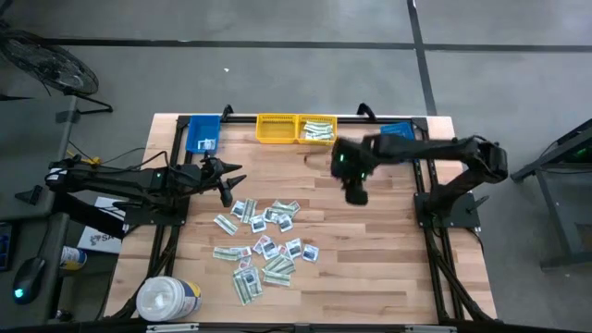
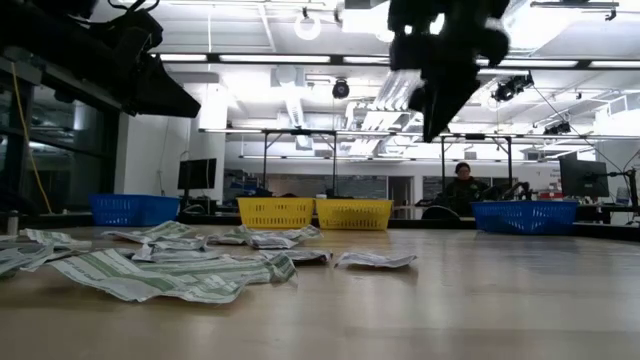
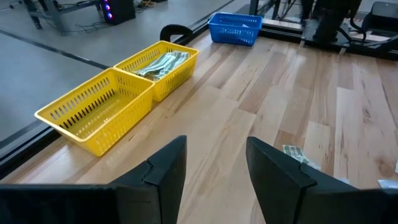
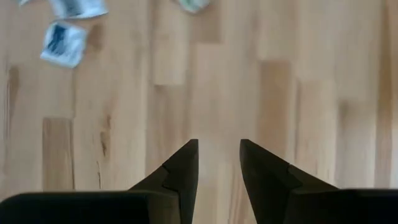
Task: Pick & Place First Aid Supplies
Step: Put the blue alcohol pad into the left blue bin
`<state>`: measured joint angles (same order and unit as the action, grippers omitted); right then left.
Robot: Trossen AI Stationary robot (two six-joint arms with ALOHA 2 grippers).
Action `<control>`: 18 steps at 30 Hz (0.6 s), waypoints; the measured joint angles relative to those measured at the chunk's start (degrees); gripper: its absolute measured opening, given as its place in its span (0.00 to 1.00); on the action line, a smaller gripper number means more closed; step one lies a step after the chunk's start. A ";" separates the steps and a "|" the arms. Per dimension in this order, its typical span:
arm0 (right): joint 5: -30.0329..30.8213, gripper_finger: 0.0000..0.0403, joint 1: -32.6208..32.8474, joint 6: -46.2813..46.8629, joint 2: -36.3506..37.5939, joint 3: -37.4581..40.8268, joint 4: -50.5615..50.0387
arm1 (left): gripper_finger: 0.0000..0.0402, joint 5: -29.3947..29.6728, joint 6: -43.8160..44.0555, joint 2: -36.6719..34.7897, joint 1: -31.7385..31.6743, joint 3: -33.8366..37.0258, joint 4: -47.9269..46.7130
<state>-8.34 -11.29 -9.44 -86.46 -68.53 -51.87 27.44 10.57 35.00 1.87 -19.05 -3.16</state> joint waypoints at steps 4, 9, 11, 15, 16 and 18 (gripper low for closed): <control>5.41 0.26 8.86 -4.92 0.00 0.00 2.17 | 0.41 -0.02 0.14 0.00 0.02 0.00 0.00; 13.16 0.25 17.92 -9.03 -1.72 0.00 2.90 | 0.41 -0.02 0.17 0.00 0.02 0.00 0.02; 15.42 0.25 20.86 -9.10 -3.36 0.00 3.32 | 0.41 -0.02 0.17 -0.02 0.02 0.00 0.02; 18.68 0.25 25.67 -9.30 -8.05 0.00 4.30 | 0.41 -0.41 0.20 0.00 0.02 0.00 0.03; 19.54 0.26 26.71 -9.32 -9.29 0.00 4.71 | 0.41 -1.04 0.20 0.00 0.00 0.00 0.03; 20.47 0.26 28.67 -9.35 -11.59 0.00 6.09 | 0.41 -1.45 0.22 -0.02 0.02 0.00 0.04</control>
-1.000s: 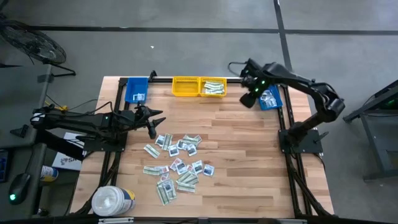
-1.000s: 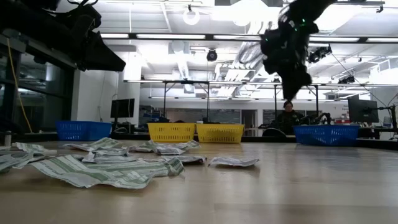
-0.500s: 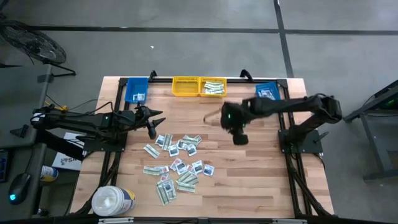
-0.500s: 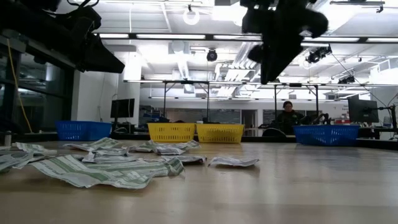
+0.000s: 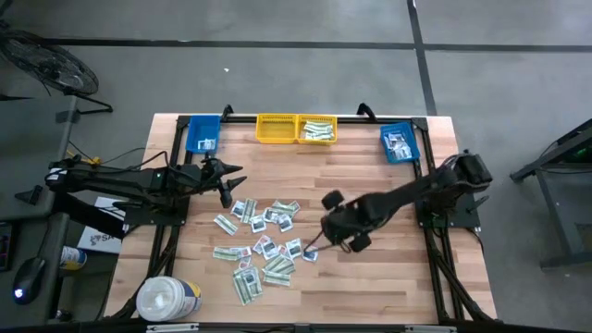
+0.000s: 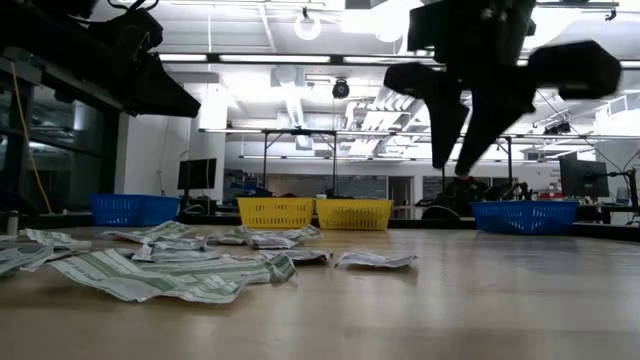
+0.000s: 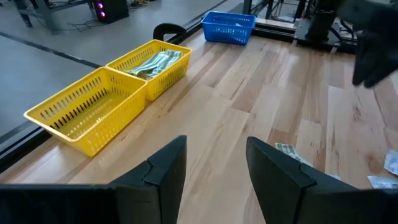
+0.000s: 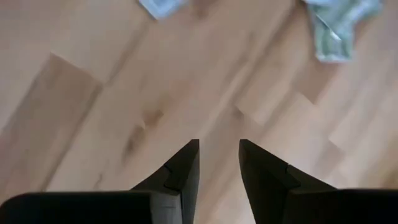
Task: Pick & Place First Aid Supplies
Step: Put the blue alcohol pad into the left blue bin
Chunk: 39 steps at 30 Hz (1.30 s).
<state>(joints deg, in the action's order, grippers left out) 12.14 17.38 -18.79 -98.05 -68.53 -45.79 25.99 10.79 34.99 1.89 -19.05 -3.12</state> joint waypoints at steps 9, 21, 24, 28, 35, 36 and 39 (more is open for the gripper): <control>1.80 0.27 6.94 -0.91 -6.79 0.00 12.32 | 0.41 -0.08 0.00 0.01 0.00 0.00 0.01; 9.30 0.27 13.15 -2.65 -13.09 0.02 22.64 | 0.41 -2.12 0.04 0.02 0.00 0.00 -0.04; 10.99 0.27 13.76 -2.73 -13.90 0.02 23.99 | 0.41 -3.04 0.04 0.02 0.00 0.00 -0.04; 11.51 0.27 13.96 -2.81 -14.70 0.02 25.31 | 0.41 -3.71 0.24 0.02 0.00 0.00 -0.06; 12.55 0.27 14.03 -4.22 -16.59 -0.04 25.98 | 0.41 -4.67 0.73 0.01 0.00 0.00 -0.06; 12.60 0.27 14.04 -4.40 -16.74 -0.07 26.09 | 0.41 -4.67 1.03 0.02 0.00 0.00 -0.06; 12.89 0.27 14.02 -4.39 -16.92 -0.09 26.47 | 0.41 -4.65 1.07 0.02 0.00 0.00 -0.15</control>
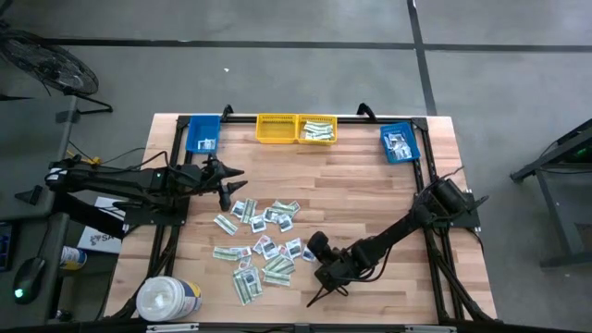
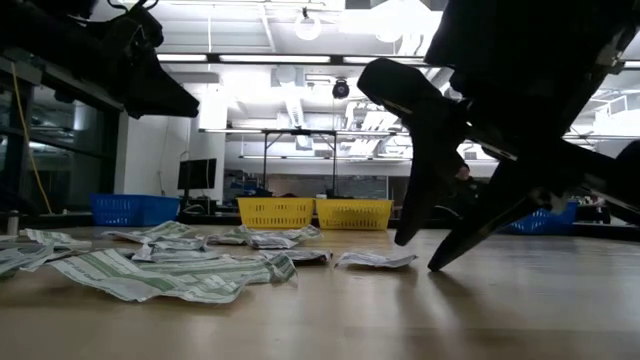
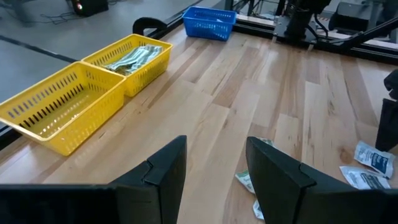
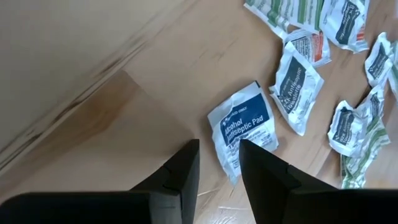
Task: Pick & Place First Aid Supplies
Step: Put the blue alcohol pad into the left blue bin
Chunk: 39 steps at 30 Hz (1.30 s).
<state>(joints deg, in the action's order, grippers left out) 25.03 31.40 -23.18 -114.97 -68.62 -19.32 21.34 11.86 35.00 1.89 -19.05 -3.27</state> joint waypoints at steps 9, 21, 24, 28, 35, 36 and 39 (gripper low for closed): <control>1.11 0.27 -0.22 -2.56 -0.19 0.02 1.36 | 0.41 0.00 0.42 -0.01 0.00 0.00 -0.57; 0.42 0.27 -1.61 -3.00 -0.23 0.09 2.86 | 0.41 -1.38 1.38 -0.02 0.00 0.00 -1.22; -0.41 0.27 -2.08 -2.95 -0.23 0.11 3.16 | 0.41 -1.77 1.78 -0.02 0.02 0.00 -1.25; -1.10 0.26 -2.16 -2.89 -0.23 0.11 3.37 | 0.41 -2.93 1.97 -0.02 0.02 0.00 -1.25; -1.90 0.11 -2.14 -2.32 -0.23 0.15 3.81 | 0.41 -4.30 2.74 0.00 0.00 0.00 -1.49; -2.06 0.08 -2.14 -2.32 -0.23 0.15 3.91 | 0.41 -4.46 3.02 0.00 0.02 0.00 -1.56; -2.29 0.01 -2.14 -2.13 -0.23 0.15 4.28 | 0.41 -4.50 3.36 0.00 0.02 0.00 -1.82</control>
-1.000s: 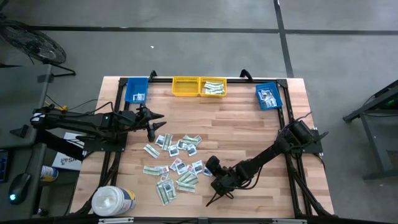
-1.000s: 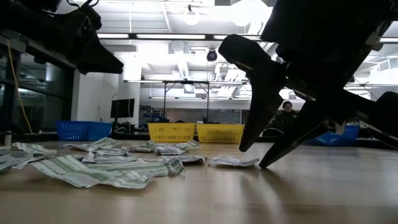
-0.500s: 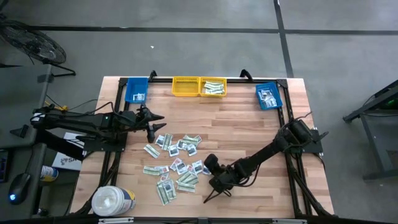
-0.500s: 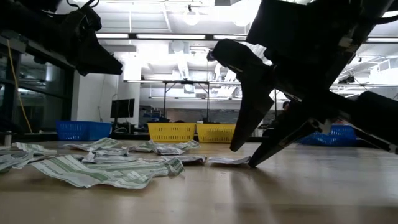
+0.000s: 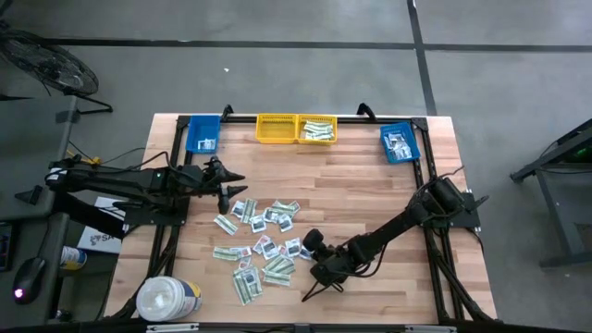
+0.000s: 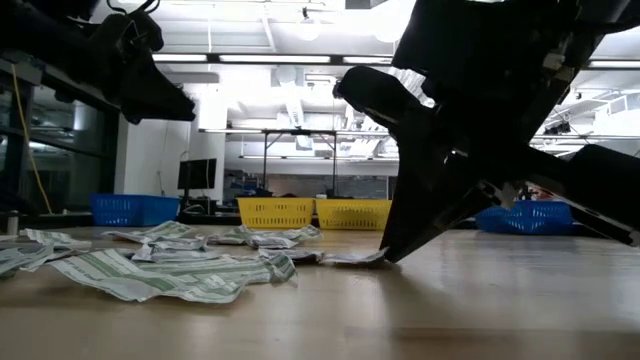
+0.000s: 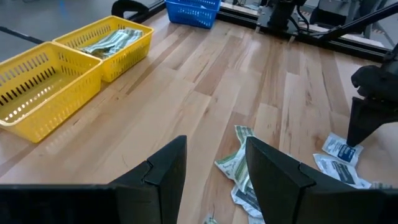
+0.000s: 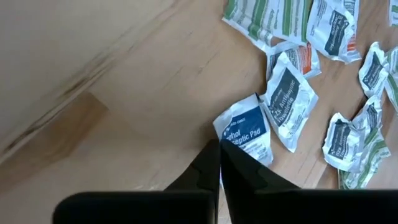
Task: Pick & Place First Aid Supplies
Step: Put the blue alcohol pad into the left blue bin
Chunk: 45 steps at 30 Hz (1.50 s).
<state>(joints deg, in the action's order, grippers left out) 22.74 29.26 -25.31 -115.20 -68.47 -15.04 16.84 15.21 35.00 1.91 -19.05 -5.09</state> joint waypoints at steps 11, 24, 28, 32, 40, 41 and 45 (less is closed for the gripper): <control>6.66 0.00 0.67 11.82 0.14 0.00 0.32 | 0.41 0.02 1.17 0.00 0.00 0.00 -1.13; 13.17 0.00 1.07 23.30 0.46 -11.50 -20.95 | 0.41 0.11 1.61 0.02 0.00 0.00 -1.25; 20.12 0.00 0.20 25.81 0.55 -15.88 -27.36 | 0.41 0.22 1.58 0.02 0.00 0.00 -0.71; 23.17 0.00 -2.48 25.47 0.55 -19.11 -24.69 | 0.41 -0.02 -0.21 0.02 0.00 0.00 1.78; 20.47 0.00 -9.23 21.03 0.57 -23.03 -14.76 | 0.41 -7.54 -5.19 0.13 0.00 0.00 6.85; 19.59 0.00 -10.01 20.55 0.57 -23.60 -14.03 | 0.41 -8.02 -5.73 0.13 0.00 0.00 6.80; 11.70 0.00 -13.11 20.38 1.17 -25.42 -11.38 | 0.41 -9.14 -7.65 0.13 0.00 0.00 6.74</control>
<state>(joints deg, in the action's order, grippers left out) 34.45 16.15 -4.93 -114.03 -93.88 -26.42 7.70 7.56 35.14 1.91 -19.05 1.65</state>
